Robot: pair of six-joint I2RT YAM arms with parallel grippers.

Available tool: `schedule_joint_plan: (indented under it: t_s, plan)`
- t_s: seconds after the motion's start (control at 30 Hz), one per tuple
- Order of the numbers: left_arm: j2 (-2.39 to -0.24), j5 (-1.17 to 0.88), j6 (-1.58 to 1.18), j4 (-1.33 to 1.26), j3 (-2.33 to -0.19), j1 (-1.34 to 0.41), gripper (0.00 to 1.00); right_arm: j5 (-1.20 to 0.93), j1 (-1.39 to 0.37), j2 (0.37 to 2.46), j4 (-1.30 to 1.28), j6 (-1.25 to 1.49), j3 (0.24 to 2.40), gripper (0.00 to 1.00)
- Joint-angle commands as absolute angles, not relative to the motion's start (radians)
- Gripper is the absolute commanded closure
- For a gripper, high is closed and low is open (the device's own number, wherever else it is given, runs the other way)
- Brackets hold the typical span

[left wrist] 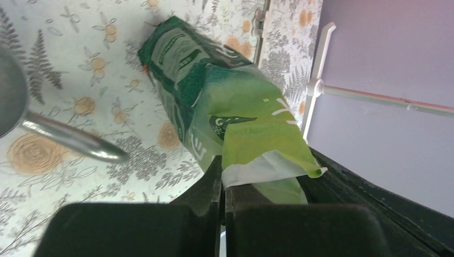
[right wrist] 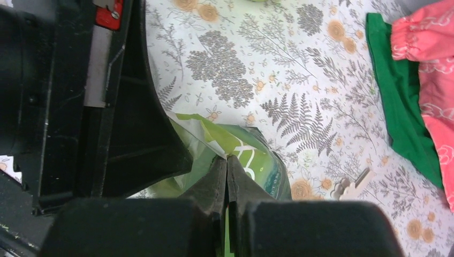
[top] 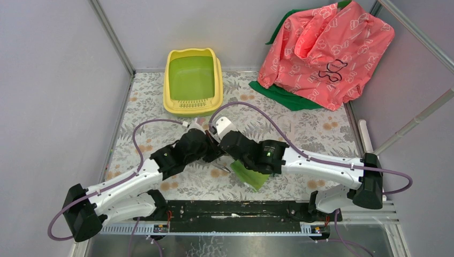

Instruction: Fill the litter box with clean litter

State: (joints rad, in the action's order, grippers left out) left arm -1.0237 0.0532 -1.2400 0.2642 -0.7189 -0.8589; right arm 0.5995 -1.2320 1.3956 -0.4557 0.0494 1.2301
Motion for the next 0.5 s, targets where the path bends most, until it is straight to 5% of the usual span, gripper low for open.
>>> schedule_joint_plan:
  t_s: [0.0,0.47]
  plan:
    - [-0.975,0.072,-1.254,0.442,-0.656,-0.889,0.99,0.678,-1.234,1.428,-0.466,-0.026,1.271,1.00]
    - [-0.857,0.169,-1.432,0.523,-0.489,-1.177,0.99,0.530,-1.277,1.333,-0.508,0.112,1.155,1.00]
